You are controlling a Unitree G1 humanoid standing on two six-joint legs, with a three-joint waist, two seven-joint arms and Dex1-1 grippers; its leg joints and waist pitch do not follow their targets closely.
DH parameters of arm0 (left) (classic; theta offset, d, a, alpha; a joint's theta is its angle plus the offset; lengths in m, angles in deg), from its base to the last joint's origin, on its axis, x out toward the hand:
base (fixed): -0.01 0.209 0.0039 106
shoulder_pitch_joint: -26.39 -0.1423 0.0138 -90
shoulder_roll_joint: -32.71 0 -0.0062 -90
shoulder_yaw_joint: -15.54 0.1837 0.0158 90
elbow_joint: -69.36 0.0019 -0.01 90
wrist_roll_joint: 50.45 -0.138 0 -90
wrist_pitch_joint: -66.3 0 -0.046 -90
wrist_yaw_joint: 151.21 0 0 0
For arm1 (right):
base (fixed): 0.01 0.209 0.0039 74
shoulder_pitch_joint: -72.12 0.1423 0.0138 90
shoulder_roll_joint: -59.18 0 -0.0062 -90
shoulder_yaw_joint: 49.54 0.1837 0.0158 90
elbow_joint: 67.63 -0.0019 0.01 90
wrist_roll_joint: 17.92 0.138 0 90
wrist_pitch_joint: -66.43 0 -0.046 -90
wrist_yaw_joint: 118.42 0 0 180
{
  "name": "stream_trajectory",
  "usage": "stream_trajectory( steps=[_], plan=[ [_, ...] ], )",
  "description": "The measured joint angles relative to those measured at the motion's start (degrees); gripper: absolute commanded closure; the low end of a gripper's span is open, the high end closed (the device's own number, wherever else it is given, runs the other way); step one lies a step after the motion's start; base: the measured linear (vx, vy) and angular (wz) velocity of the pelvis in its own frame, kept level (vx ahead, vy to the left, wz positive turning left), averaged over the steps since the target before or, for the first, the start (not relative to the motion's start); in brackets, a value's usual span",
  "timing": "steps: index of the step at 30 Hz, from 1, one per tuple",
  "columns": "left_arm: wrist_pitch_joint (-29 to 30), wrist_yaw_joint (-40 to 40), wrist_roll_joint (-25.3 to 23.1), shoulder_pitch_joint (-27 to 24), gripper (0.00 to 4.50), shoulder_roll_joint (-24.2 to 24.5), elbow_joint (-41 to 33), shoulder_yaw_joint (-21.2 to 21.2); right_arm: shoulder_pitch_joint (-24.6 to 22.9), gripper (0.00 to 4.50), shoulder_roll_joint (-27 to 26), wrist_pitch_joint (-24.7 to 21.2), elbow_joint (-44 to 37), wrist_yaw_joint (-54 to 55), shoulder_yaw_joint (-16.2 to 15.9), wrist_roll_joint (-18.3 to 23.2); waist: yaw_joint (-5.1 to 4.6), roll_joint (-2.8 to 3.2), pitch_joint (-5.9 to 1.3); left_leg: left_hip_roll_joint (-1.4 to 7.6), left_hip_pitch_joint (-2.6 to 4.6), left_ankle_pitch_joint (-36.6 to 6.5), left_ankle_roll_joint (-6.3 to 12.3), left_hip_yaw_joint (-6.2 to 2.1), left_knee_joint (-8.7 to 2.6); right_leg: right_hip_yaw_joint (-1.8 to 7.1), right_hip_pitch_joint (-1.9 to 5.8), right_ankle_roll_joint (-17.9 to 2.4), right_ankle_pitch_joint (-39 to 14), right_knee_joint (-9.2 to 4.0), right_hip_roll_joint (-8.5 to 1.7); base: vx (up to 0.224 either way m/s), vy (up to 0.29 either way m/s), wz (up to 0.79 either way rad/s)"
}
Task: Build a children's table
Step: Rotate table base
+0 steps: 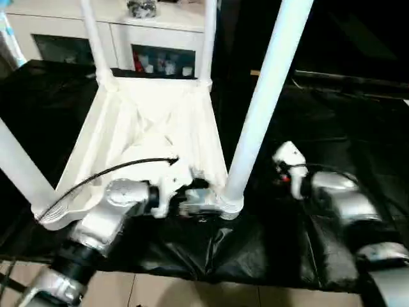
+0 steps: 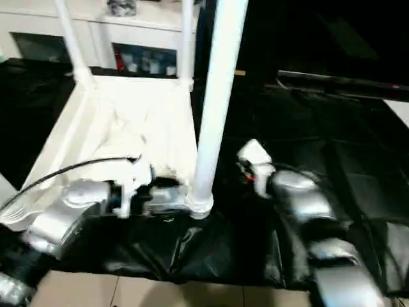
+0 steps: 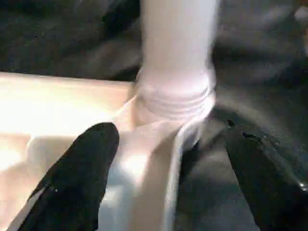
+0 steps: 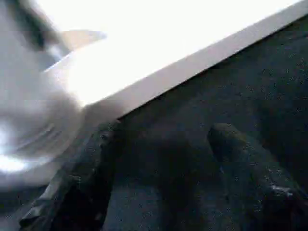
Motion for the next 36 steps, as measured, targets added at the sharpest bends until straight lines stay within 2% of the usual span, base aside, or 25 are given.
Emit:
stream_trajectory(
  steps=[4,5,9,11,16,17,21,36],
  plan=[
    [-1.85,-0.74,-0.69,2.22,0.96,-0.05,3.35,-0.05,-2.17,0.62,2.75,-1.35,-3.5,-4.7,-1.32,0.0,-0.1,0.1,0.02,0.0,0.0,0.0,0.0,0.03,0.01,0.01,0.1,0.0,0.0,-0.01,-0.01,0.0,0.0,0.0],
    [-2.3,-1.6,-0.67,2.9,1.19,-0.28,4.36,0.05,-3.21,0.51,3.85,-2.06,-5.67,-6.05,-1.43,0.19,-0.06,0.15,0.03,0.01,0.0,0.0,0.0,0.02,0.01,-0.01,0.1,0.0,0.0,0.0,-0.01,0.0,0.0,0.0],
    [-2.67,-5.51,-0.64,3.64,1.28,0.44,6.9,0.1,-6.01,0.3,6.82,-3.8,-10.89,-9.84,-1.97,1.38,-0.15,0.41,-0.04,0.01,0.06,0.0,0.0,0.02,-0.01,-0.02,0.14,0.01,0.0,-0.01,-0.01,0.0,0.0,0.0],
    [-3.04,-8.09,-0.53,3.72,1.57,0.46,8.2,0.26,-7.37,0.07,7.41,-5.06,-13.67,-10.85,-2.38,1.69,-0.1,0.46,-0.02,0.01,0.06,0.0,0.0,0.02,-0.01,-0.03,0.13,0.01,0.0,-0.01,-0.01,0.0,0.0,0.0],
    [-3.76,-10.17,-0.59,4.38,1.82,0.63,10.19,0.67,-8.53,0.0,8.01,-6.79,-17.06,-11.8,-2.79,2.16,0.0,0.46,-0.02,0.01,0.08,0.0,0.0,0.01,0.02,-0.03,0.18,0.01,-0.01,-0.03,-0.01,0.0,0.0,0.0],
    [-3.94,-10.15,-0.61,4.5,2.02,0.66,10.61,0.66,-8.69,0.0,8.14,-7.19,-17.81,-11.9,-2.8,2.3,0.0,0.47,-0.02,0.01,0.08,0.0,0.0,0.01,0.02,-0.03,0.18,0.01,-0.01,-0.03,-0.01,0.0,0.0,0.0],
    [-6.41,-8.73,-1.27,5.77,2.21,-0.34,13.53,0.38,-9.49,0.0,8.52,-8.62,-20.1,-12.22,-3.12,2.8,0.03,0.49,-0.03,0.01,0.08,0.0,0.01,-0.01,0.02,-0.06,0.22,0.02,-0.01,-0.05,-0.01,0.0,0.0,0.0],
    [-8.65,-11.35,-3.16,8.78,3.41,-0.75,19.47,0.22,-10.43,0.0,8.57,-11.25,-23.2,-12.31,-3.66,3.64,0.01,0.55,-0.07,0.01,0.12,0.0,0.01,-0.04,0.02,-0.11,0.25,0.03,-0.02,-0.08,-0.02,0.0,0.0,0.0]
  ],
)
